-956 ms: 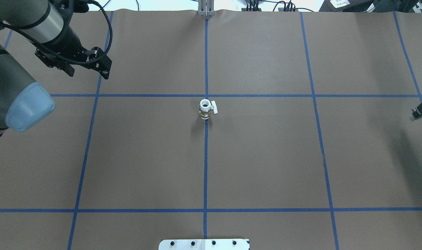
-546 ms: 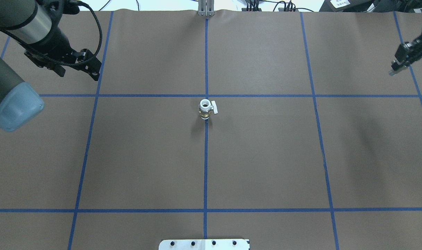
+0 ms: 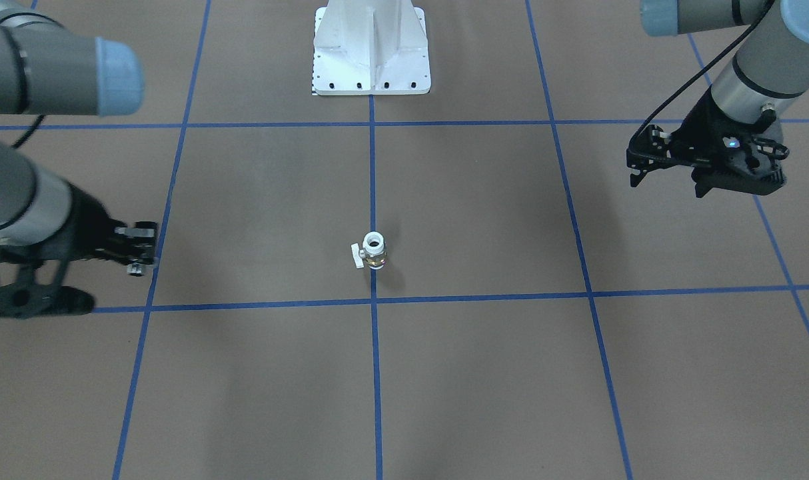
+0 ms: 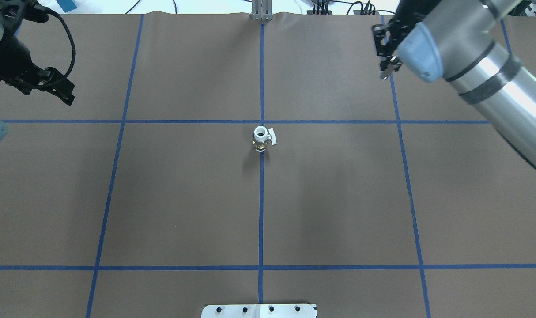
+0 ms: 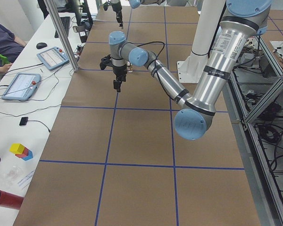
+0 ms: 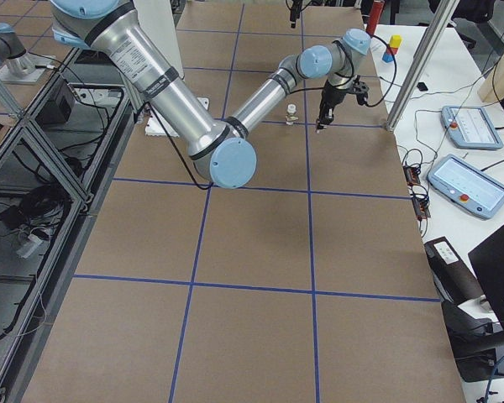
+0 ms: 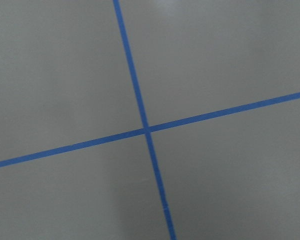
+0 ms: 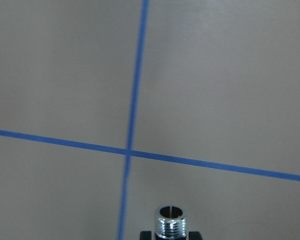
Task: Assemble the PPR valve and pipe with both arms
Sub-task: 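Lift the chrome fitting with the right gripper and carry it above the valve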
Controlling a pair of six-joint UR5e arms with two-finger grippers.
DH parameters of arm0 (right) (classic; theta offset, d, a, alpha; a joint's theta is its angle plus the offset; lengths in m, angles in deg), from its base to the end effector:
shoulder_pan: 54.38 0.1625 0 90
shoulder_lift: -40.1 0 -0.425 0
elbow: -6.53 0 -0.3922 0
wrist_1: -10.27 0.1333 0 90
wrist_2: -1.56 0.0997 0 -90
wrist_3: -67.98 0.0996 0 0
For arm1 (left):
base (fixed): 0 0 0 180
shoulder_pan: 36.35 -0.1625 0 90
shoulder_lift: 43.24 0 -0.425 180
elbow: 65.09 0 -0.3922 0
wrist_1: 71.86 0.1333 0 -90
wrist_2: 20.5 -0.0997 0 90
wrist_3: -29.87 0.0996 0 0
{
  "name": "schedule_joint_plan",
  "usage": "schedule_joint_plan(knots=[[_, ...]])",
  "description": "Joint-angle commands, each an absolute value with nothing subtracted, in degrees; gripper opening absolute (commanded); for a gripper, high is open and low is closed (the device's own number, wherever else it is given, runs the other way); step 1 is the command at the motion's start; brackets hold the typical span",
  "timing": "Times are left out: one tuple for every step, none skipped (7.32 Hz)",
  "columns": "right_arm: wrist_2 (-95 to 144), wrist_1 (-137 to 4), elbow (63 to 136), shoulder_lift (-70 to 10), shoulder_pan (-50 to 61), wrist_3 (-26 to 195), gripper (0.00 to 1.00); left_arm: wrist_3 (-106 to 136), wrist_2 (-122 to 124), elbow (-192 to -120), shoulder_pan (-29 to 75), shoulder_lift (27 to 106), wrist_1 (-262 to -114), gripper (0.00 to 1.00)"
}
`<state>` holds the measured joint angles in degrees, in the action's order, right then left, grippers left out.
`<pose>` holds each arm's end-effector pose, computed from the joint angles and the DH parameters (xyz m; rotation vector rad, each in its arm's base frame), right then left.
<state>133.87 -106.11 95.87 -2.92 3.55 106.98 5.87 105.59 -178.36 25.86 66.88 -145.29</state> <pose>-0.3158 -0.6287 0.2041 -0.1545 -0.7871 -0.0141 0.1934 -0.5271 0.3190 0.1371 0.7545 0.2103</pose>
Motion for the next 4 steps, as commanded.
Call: schedule_joint_plan(knots=[[132.3, -104.9, 87.0, 8.8, -5.3, 121.7, 0.00, 7.0, 105.6, -178.6, 26.2, 65.0, -145.5, 1.00], [131.9, -100.4, 84.1, 10.4, -7.5, 126.4, 0.00, 7.5, 105.5, -177.7, 26.1, 64.6, -146.0, 1.00], [130.7, -95.9, 80.1, 12.1, -10.0, 131.0, 0.00, 7.3, 105.5, -177.8, 26.1, 64.4, -146.7, 1.00], [129.5, -95.0, 76.5, 14.1, -11.7, 135.6, 0.00, 7.3, 105.5, -177.8, 26.1, 64.3, -146.7, 1.00]])
